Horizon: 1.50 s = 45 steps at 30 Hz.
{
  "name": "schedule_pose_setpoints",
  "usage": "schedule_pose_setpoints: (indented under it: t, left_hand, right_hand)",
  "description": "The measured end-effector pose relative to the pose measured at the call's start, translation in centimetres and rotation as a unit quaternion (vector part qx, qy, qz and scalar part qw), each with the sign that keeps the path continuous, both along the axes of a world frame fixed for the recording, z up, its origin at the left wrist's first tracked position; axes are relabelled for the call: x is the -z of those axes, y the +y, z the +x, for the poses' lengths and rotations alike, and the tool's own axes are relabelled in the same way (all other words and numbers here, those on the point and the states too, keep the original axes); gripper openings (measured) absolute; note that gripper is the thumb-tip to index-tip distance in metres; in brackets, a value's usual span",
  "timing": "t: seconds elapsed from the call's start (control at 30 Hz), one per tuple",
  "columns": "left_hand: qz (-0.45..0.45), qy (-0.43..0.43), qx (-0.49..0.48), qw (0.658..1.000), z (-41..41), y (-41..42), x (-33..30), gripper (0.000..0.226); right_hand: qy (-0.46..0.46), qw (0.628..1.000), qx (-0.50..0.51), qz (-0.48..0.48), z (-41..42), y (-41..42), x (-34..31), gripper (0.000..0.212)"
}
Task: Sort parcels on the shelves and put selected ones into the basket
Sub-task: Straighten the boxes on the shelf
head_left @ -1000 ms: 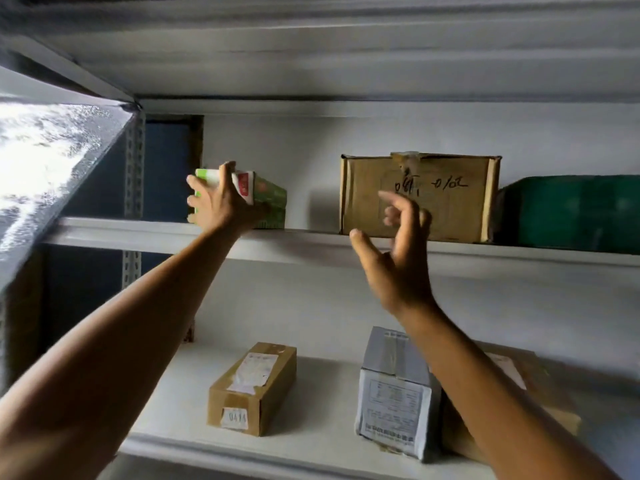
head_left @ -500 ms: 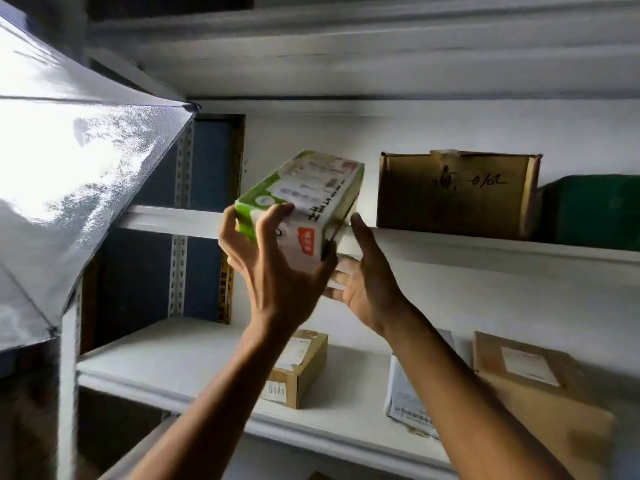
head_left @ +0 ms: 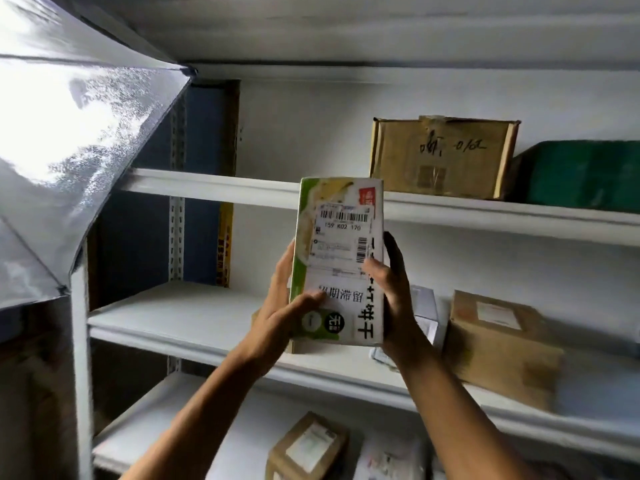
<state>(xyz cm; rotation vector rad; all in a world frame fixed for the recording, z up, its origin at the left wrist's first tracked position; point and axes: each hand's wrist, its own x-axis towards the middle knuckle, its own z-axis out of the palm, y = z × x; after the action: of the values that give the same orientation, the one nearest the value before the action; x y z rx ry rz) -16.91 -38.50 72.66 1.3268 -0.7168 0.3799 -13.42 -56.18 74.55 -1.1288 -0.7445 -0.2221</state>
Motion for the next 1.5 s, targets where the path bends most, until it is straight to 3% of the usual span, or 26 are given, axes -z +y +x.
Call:
schedule_pose_setpoints:
  t: [0.27,0.43,0.5,0.6,0.63,0.77,0.9,1.0,1.07,1.27,1.37,1.43,1.5]
  left_hand:
    - [0.139,0.067,0.133,0.979,-0.4,-0.1,-0.2,0.083]
    - [0.161,0.084,0.209,0.961,0.4,-4.9,0.0,0.089]
    - [0.15,0.074,0.194,0.967,-0.2,-9.0,0.3,0.113]
    - [0.157,0.109,0.22,0.957,-1.2,-15.1,2.1,0.17]
    - [0.155,0.139,0.251,0.945,-1.5,-17.5,3.3,0.173]
    - [0.133,0.24,0.422,0.864,-3.2,-26.8,9.0,0.131]
    - [0.164,0.248,0.537,0.789,-9.3,-36.6,11.5,0.121]
    - [0.187,0.265,0.607,0.725,-15.0,-43.1,13.1,0.118]
    - [0.214,0.263,0.662,0.669,-19.4,-46.6,13.6,0.117]
    - [0.273,0.209,0.738,0.581,-33.7,-54.5,15.0,0.123]
    - [0.28,0.179,0.771,0.543,-41.0,-56.9,16.7,0.106]
    - [0.311,0.164,0.812,0.465,-45.6,-58.0,17.8,0.116]
    - [0.334,0.166,0.847,0.378,-50.1,-59.3,19.3,0.121]
  right_hand:
    - [0.031,0.999,0.005,0.017,-1.4,-6.0,0.6,0.104]
    - [0.039,0.991,0.127,-0.006,-2.6,-9.1,1.4,0.1]
    - [0.036,0.984,0.176,0.002,-4.1,-11.2,2.4,0.087]
    - [0.074,0.972,0.211,0.068,-7.4,-16.1,5.4,0.028]
    - [0.083,0.97,0.207,0.092,-8.7,-17.8,6.4,0.018]
    - [0.118,0.916,0.366,0.11,-15.9,-25.1,10.3,0.021]
    - [0.158,0.836,0.495,0.175,-25.0,-31.8,13.8,0.029]
    - [0.186,0.77,0.571,0.215,-32.8,-35.2,15.9,0.098]
    - [0.171,0.726,0.616,0.254,-38.0,-37.1,17.0,0.114]
    - [0.147,0.583,0.742,0.296,-54.0,-38.6,18.9,0.119]
    - [0.131,0.51,0.789,0.317,-61.6,-37.5,20.5,0.1]
    - [0.142,0.463,0.821,0.302,-66.4,-36.8,22.2,0.094]
    - [0.133,0.416,0.849,0.296,-70.7,-35.9,23.7,0.114]
